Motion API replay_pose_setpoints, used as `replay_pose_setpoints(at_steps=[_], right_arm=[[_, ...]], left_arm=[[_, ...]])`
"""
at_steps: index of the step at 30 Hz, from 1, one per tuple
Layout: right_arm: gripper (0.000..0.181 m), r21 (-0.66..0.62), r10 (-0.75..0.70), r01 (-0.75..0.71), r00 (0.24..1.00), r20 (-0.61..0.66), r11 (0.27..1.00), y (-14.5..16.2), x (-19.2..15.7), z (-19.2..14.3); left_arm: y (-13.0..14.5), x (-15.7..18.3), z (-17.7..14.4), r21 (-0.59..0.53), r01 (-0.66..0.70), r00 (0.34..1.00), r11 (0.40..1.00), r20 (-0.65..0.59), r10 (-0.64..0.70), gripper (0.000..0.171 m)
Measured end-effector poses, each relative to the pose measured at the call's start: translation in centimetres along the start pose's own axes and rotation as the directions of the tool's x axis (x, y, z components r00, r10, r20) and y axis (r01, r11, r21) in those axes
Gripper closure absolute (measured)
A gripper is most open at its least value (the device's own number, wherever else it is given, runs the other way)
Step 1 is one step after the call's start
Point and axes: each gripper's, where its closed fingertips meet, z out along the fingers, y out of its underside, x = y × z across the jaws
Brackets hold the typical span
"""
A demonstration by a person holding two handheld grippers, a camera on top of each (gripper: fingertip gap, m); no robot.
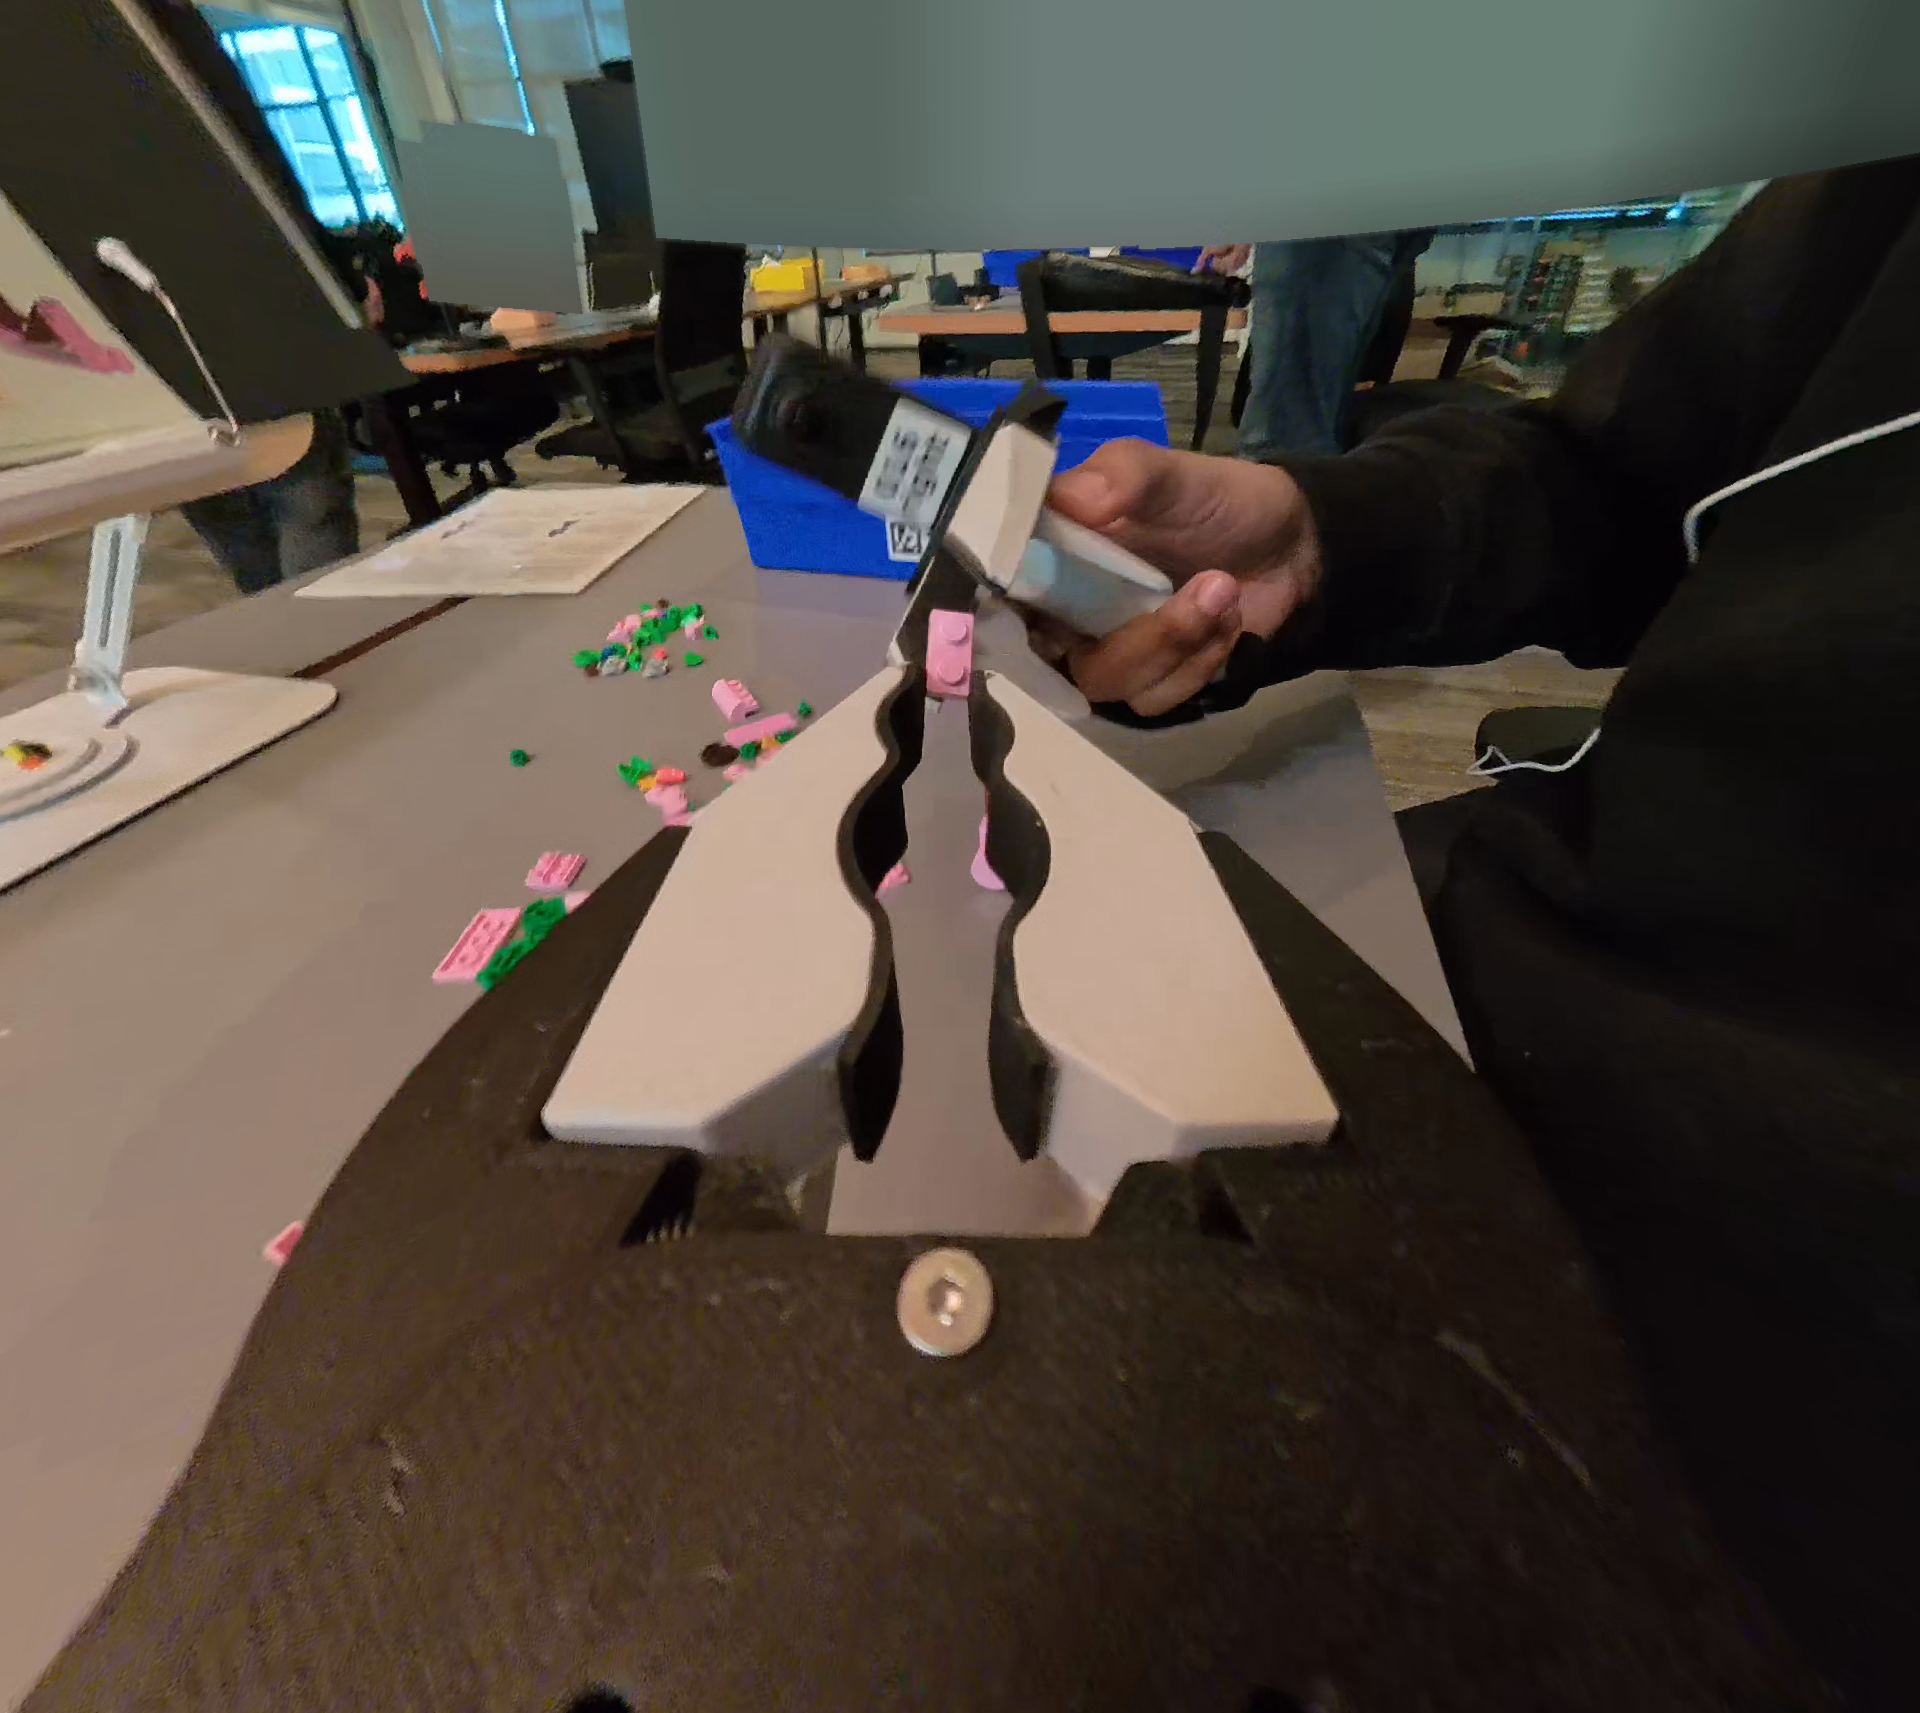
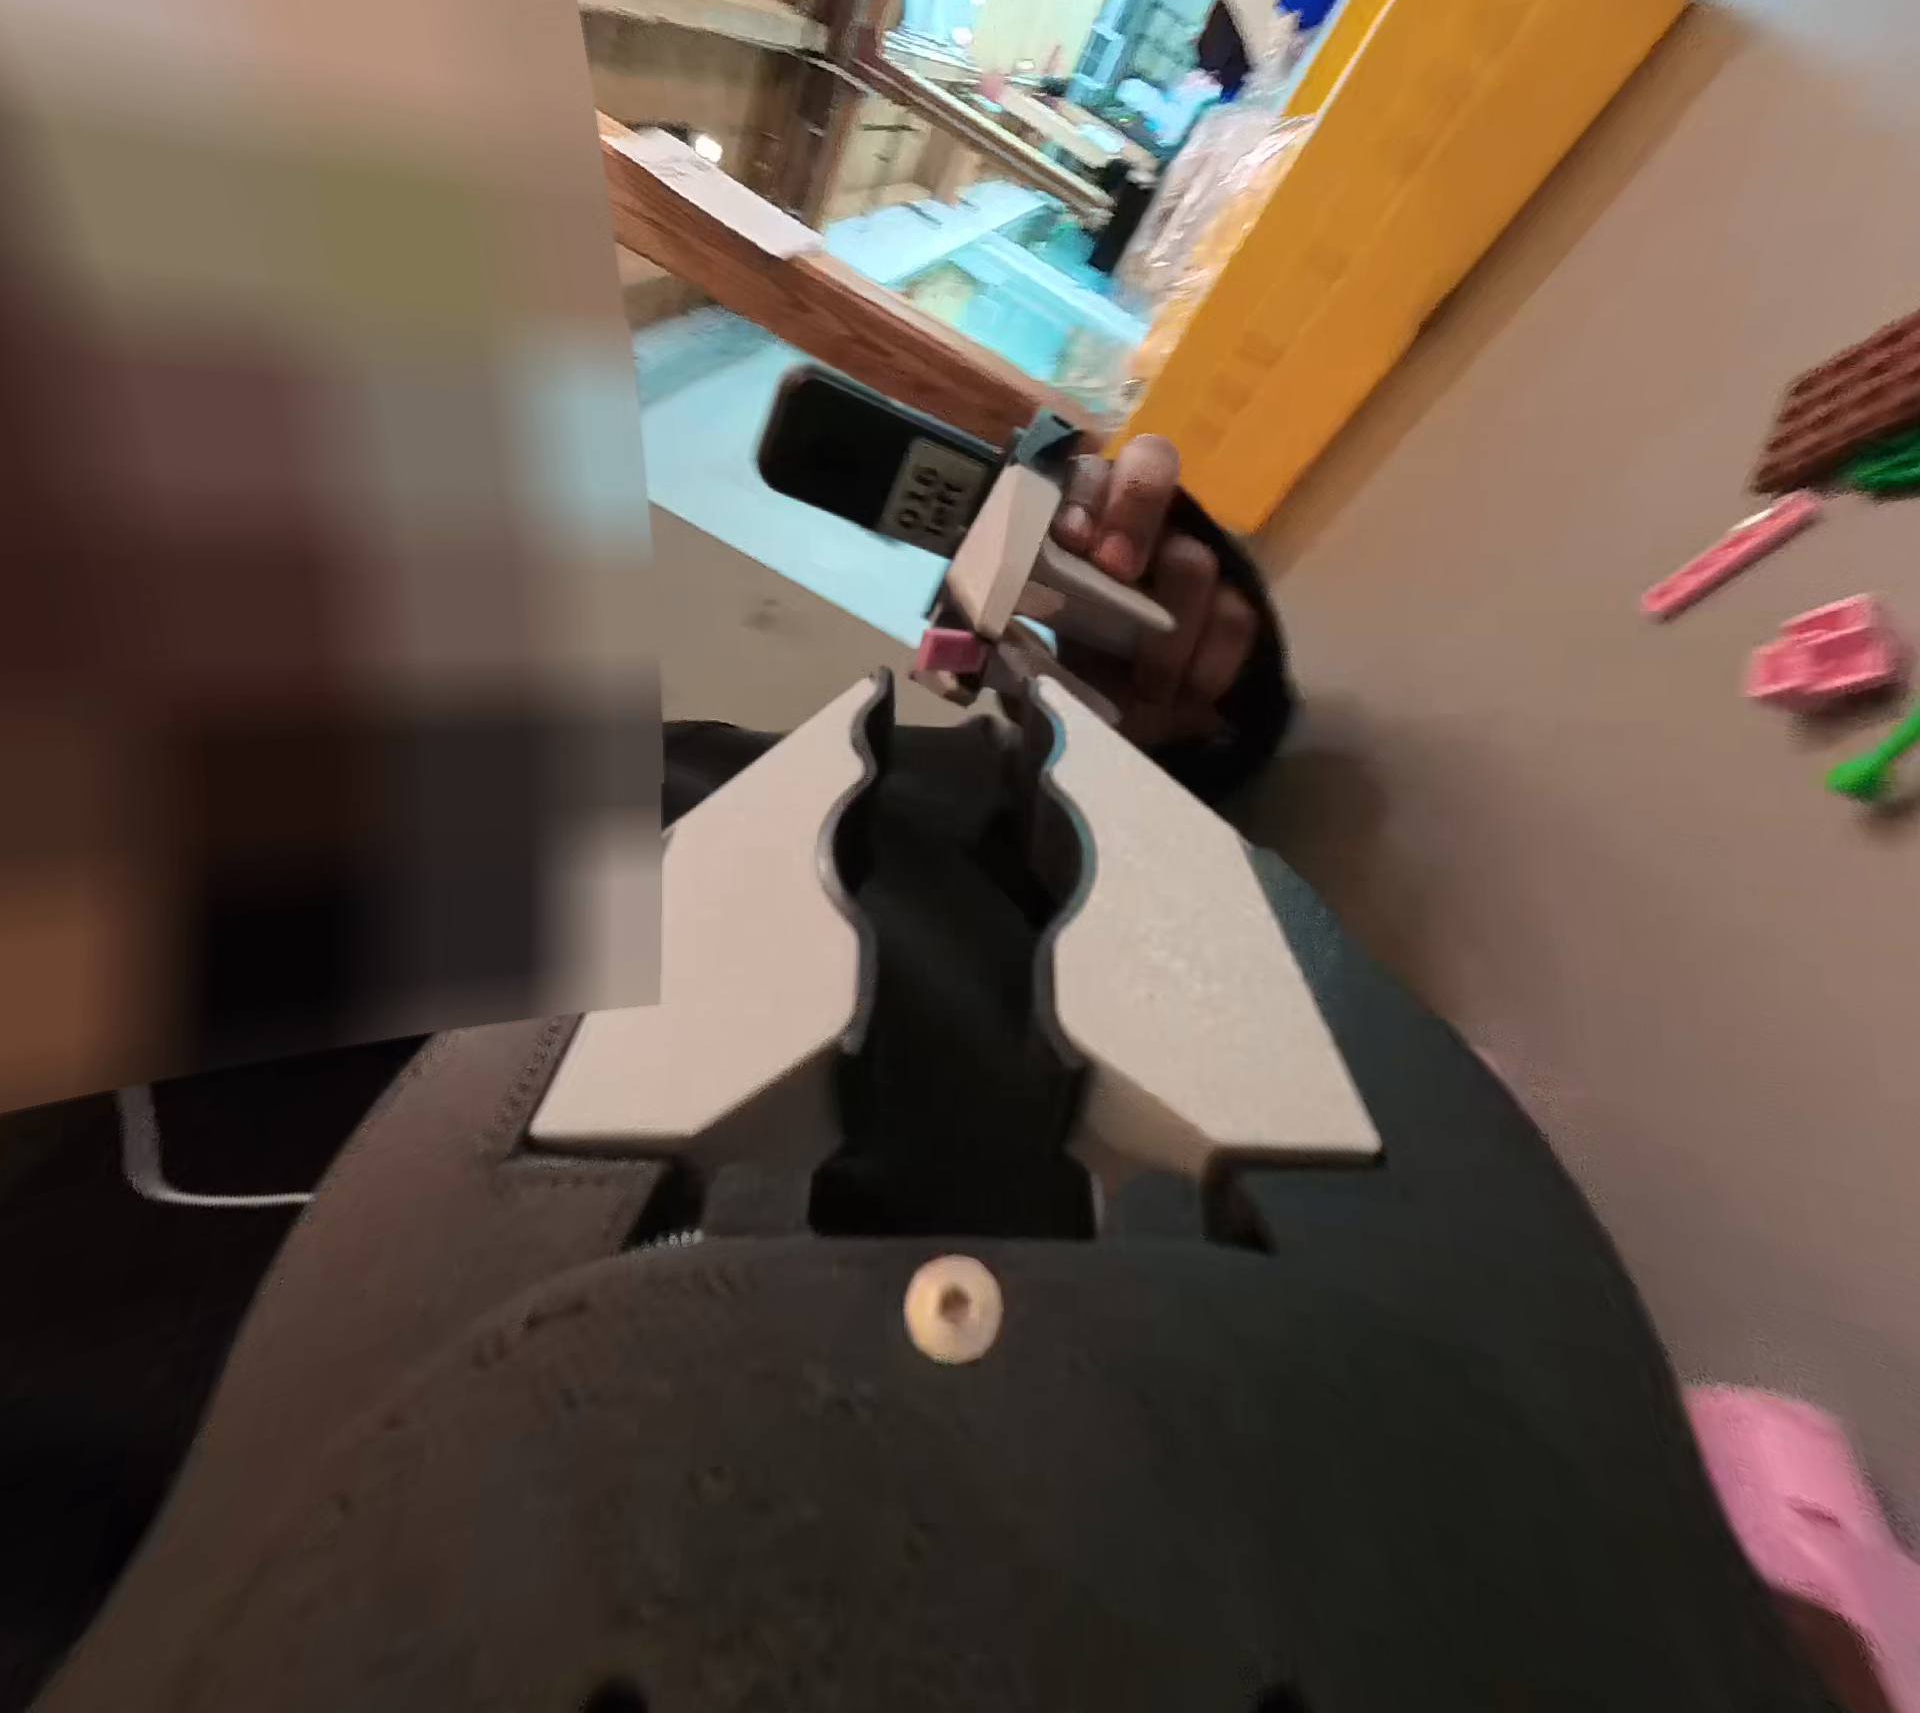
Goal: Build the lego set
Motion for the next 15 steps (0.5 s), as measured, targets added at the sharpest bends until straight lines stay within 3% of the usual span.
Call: replay_pose_setpoints(at_steps=[1, 3, 4, 6, 8, 10, 12, 15], right_arm=[[0.158, -0.020, -0.095, 0.094, 0.993, -0.072, 0.995, 0.0, 0.4, -0.3], [0.158, -0.135, -0.358, 0.333, 0.900, -0.250, 0.933, 0.1, 1.4, -0.9], [0.156, -0.237, -0.505, 0.448, 0.796, -0.334, 0.862, 0.2, 2.0, -1.2], [0.152, -0.497, -0.765, 0.582, 0.489, -0.418, 0.644, 0.4, 3.4, -2.0], [0.151, -0.752, -0.927, 0.549, 0.146, -0.344, 0.365, 0.7, 4.9, -2.9], [0.158, -0.892, -0.979, 0.431, -0.084, -0.187, 0.133, 1.0, 6.0, -3.5], [0.163, -0.921, -0.986, 0.387, -0.136, -0.098, 0.038, 1.7, 6.6, -3.1], [0.163, -0.908, -0.993, 0.418, -0.095, -0.067, 0.021, 2.3, 6.5, -2.3]], left_arm=[[0.4, -0.2, 0.1, -0.024, 0.007, 1.000, 1.000, 0.007, -0.006, 0.166], [1.7, -0.9, 0.5, -0.098, -0.002, 0.999, 0.995, 0.052, 0.007, 0.166], [2.6, -1.2, 0.7, -0.151, -0.008, 0.997, 0.988, 0.072, 0.019, 0.166], [4.5, -1.6, 1.2, -0.255, -0.014, 0.995, 0.967, 0.094, 0.039, 0.166], [5.9, -1.5, 1.5, -0.331, -0.026, 0.994, 0.943, 0.089, 0.059, 0.165], [6.6, -1.5, 1.5, -0.373, -0.044, 0.992, 0.927, 0.093, 0.085, 0.165], [7.1, -1.4, 1.6, -0.401, -0.063, 0.991, 0.914, 0.085, 0.105, 0.165], [7.7, -1.2, 1.6, -0.431, -0.091, 0.988, 0.898, 0.071, 0.134, 0.165]])
